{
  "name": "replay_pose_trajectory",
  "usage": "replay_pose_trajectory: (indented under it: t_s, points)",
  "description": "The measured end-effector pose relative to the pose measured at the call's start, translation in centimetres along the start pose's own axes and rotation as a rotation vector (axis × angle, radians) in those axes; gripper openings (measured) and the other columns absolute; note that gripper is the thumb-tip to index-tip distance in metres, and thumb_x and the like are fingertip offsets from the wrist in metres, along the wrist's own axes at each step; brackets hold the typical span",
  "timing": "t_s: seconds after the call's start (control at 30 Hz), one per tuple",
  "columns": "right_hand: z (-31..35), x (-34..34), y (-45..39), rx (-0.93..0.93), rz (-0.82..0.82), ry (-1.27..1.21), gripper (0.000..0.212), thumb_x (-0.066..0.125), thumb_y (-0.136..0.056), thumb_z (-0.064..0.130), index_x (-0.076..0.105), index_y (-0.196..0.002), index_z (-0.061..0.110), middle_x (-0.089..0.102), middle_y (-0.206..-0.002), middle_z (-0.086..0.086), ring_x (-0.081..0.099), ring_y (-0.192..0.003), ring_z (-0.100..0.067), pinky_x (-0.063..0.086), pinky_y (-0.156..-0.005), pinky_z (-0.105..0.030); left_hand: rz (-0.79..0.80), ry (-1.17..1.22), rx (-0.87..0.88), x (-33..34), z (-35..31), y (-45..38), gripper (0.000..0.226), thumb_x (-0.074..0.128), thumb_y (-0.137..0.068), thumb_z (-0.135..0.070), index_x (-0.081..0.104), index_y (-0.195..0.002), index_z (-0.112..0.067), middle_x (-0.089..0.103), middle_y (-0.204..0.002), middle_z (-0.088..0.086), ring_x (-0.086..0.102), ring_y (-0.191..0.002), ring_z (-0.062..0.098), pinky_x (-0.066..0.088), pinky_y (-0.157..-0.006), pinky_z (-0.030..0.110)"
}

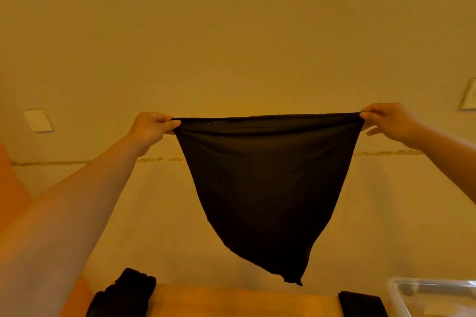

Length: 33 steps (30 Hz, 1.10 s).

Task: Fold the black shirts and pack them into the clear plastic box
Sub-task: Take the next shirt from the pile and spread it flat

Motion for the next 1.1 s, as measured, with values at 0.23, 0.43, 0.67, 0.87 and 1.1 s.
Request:
replay_pose_trajectory:
  t_s: [0.23,0.43,0.67,0.87,1.1]
  points:
    - [-2.6,-0.8,1.6,0.046,0.038,0.014,0.02,0.054,-0.097,0.015,0.067,-0.106,0.003,0.068,-0.1,-0.018,0.065,-0.092,-0.028,0.053,-0.083,-0.038,0.147,0.058,-0.039,0.2,2.6,0.8,0.02,0.063,-0.092,-0.026,0.07,-0.105,-0.012,0.072,-0.098,0.001,0.067,-0.089,0.012,0.046,-0.084,0.033]
    - [-4.3,0.0,7.4,0.116,0.11,-0.018,0.016,0.057,-0.095,0.018,0.069,-0.097,0.008,0.07,-0.096,-0.015,0.068,-0.088,-0.023,0.057,-0.071,-0.02,0.263,0.186,-0.057,-0.5,5.8,4.1,0.022,0.066,-0.084,-0.033,0.074,-0.096,-0.016,0.074,-0.092,-0.003,0.067,-0.085,0.011,0.047,-0.081,0.032]
    - [-6.4,3.6,19.9,0.239,0.179,-0.087,0.031,0.071,-0.081,0.042,0.07,-0.093,0.013,0.072,-0.09,-0.012,0.07,-0.082,-0.012,0.056,-0.064,-0.015,0.332,0.16,-0.103,-1.6,13.2,11.5,0.026,0.06,-0.086,-0.038,0.075,-0.096,-0.018,0.074,-0.093,-0.004,0.065,-0.088,0.013,0.048,-0.086,0.036]
    - [-8.5,7.7,32.8,0.281,0.232,0.097,0.012,0.058,-0.093,0.011,0.069,-0.092,0.016,0.071,-0.089,-0.009,0.065,-0.066,0.004,0.048,-0.059,-0.007,0.404,0.067,-0.133,-2.6,20.5,21.7,0.019,0.061,-0.088,-0.035,0.076,-0.089,-0.022,0.074,-0.086,-0.009,0.065,-0.082,0.01,0.05,-0.076,0.019]
    - [-11.3,12.8,47.1,0.222,0.437,0.401,0.01,0.054,-0.086,0.051,0.058,-0.089,0.043,0.066,-0.091,0.017,0.063,-0.083,0.003,0.05,-0.073,-0.012,0.674,-0.298,0.124,-4.3,29.2,33.6,0.017,0.066,-0.074,-0.046,0.077,-0.083,-0.036,0.07,-0.091,-0.025,0.061,-0.092,-0.005,0.049,-0.08,0.018]
Point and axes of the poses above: each hand's wrist, its own y-axis away from the middle knuckle, its own x-axis out of the palm, z = x × y, the point moved 4 cm from there along -y, towards the middle knuckle
